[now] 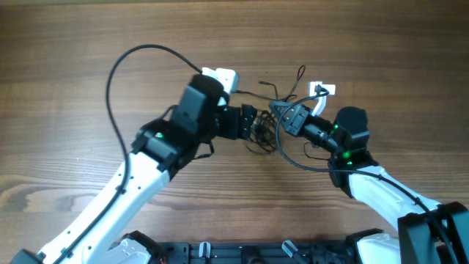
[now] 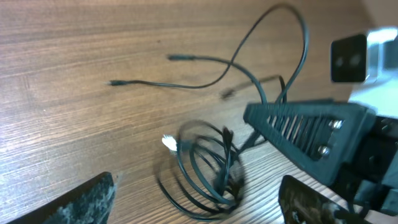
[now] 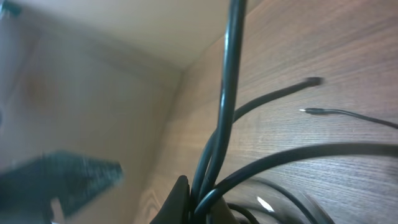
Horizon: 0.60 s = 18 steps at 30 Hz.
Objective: Untangle cables
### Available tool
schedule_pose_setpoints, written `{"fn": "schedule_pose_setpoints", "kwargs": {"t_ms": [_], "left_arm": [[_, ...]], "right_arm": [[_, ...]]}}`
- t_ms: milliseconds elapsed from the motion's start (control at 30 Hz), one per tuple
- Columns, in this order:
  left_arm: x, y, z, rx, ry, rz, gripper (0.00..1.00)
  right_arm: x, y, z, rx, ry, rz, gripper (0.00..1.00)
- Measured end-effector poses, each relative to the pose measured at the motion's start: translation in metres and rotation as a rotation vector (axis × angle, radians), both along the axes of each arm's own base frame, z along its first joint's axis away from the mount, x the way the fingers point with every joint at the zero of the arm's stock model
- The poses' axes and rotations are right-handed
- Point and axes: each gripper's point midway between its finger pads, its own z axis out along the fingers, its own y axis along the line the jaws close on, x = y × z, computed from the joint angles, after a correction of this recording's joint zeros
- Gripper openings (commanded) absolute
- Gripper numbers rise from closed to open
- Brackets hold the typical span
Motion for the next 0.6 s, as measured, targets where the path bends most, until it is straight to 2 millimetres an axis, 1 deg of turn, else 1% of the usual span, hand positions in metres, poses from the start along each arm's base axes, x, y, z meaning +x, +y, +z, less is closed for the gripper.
{"fn": "schedule_pose_setpoints", "kwargs": {"t_ms": [67,133,167,267,333,367,400,433,500,533,600], "left_arm": [[0.001,0.003,0.005,-0.032,0.006,-0.004,0.85],[-0.001,0.003,0.007,-0.062,0.022,-0.024,0.87],[-0.003,0.001,0.007,-0.077,0.032,-0.041,0.89],[-0.011,-0.011,0.006,-0.119,0.07,-0.108,0.99],[-0.017,-0.02,-0.001,-0.147,0.121,-0.149,1.0],[-0.019,-0.025,-0.007,-0.164,0.161,-0.157,0.99],[-0.02,-0.028,-0.013,-0.181,0.205,-0.155,0.95],[-0.021,-0.032,-0.02,-0.194,0.251,-0.148,0.88],[-0.023,-0.037,-0.034,-0.222,0.343,-0.125,0.79],[-0.023,-0.04,-0.042,-0.23,0.391,-0.11,0.77],[-0.024,-0.043,-0.052,-0.243,0.454,-0.085,0.77]], "right_arm": [[-0.003,-0.001,0.004,-0.008,-0.043,0.038,0.04],[-0.005,-0.002,0.01,-0.01,-0.085,0.065,0.04],[-0.005,-0.003,0.011,-0.011,-0.098,0.074,0.04],[-0.006,-0.005,0.013,-0.018,-0.117,0.087,0.05],[-0.007,-0.005,0.013,-0.024,-0.129,0.092,0.04],[-0.007,-0.005,0.014,-0.025,-0.138,0.095,0.04],[-0.007,-0.005,0.014,-0.03,-0.147,0.098,0.04],[-0.007,-0.004,0.014,-0.035,-0.155,0.101,0.05],[-0.008,-0.004,0.014,-0.047,-0.173,0.106,0.05],[-0.008,-0.004,0.014,-0.051,-0.18,0.108,0.04],[-0.008,-0.004,0.014,-0.056,-0.187,0.11,0.04]]}}
